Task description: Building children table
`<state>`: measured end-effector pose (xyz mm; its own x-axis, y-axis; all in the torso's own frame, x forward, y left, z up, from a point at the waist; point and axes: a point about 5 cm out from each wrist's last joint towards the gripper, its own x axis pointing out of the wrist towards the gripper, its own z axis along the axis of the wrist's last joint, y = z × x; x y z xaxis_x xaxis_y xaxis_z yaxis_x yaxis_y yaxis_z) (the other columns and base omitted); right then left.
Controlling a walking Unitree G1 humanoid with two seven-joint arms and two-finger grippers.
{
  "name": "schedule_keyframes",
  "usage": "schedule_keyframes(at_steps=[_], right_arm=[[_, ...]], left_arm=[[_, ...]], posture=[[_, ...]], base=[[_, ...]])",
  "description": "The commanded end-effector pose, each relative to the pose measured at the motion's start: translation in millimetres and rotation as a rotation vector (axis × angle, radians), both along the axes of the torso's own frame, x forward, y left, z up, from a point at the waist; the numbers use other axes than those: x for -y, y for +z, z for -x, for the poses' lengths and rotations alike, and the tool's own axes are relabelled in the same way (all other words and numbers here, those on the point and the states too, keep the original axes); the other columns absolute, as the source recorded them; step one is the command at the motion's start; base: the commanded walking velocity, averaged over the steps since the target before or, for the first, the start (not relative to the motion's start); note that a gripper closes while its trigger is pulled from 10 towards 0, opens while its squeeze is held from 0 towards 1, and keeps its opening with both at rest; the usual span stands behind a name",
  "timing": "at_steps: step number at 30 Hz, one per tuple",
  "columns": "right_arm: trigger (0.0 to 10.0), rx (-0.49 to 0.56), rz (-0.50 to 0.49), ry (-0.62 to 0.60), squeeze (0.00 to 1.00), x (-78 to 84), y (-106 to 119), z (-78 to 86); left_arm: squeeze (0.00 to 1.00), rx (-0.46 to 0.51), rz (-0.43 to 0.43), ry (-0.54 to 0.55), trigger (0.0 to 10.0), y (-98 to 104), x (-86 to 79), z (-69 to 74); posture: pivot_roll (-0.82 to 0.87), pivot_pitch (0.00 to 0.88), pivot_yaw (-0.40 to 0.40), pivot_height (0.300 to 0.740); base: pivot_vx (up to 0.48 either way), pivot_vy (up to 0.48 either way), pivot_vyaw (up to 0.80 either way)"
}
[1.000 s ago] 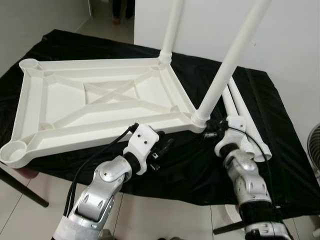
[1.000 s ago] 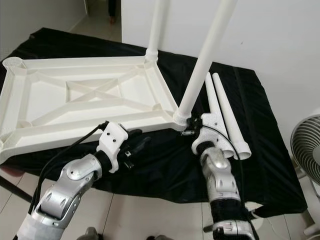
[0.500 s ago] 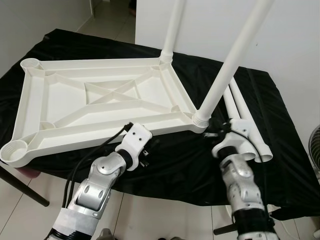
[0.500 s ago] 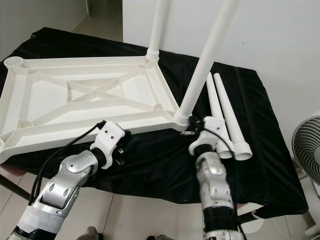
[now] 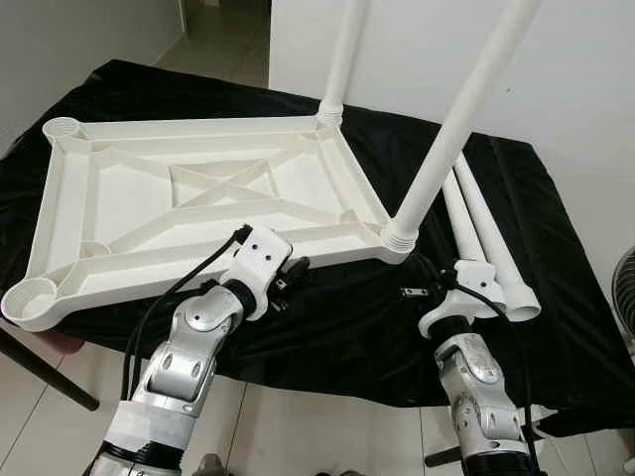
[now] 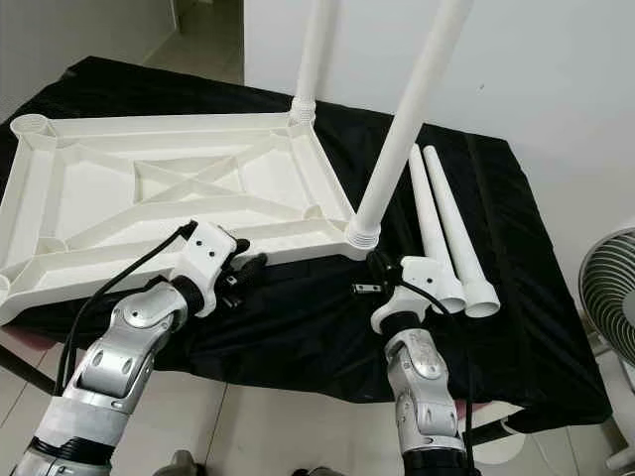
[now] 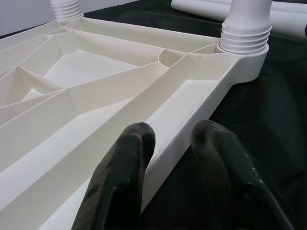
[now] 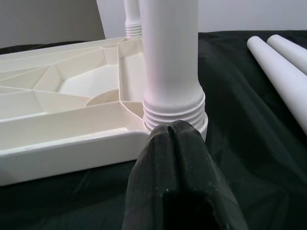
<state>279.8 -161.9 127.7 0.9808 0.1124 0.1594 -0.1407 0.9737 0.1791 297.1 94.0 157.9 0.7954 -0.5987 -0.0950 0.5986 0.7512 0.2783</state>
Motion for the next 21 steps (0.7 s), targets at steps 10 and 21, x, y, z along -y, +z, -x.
schedule_keyframes(at_steps=[10,21], right_arm=[[10.0,-0.005,0.018,0.014,0.00,-1.9,3,1.9],[10.0,0.008,0.013,0.014,0.00,-3.4,9,-3.9]], left_arm=[[0.00,-0.032,-0.120,0.186,10.0,-19,-10.4,-11.7],[0.00,-0.003,-0.245,0.279,10.0,-14,-27.8,-34.2]], posture=[[0.11,0.066,-0.096,0.740],[0.11,0.065,-0.095,0.740]], base=[[0.000,0.000,0.00],[0.000,0.000,0.00]])
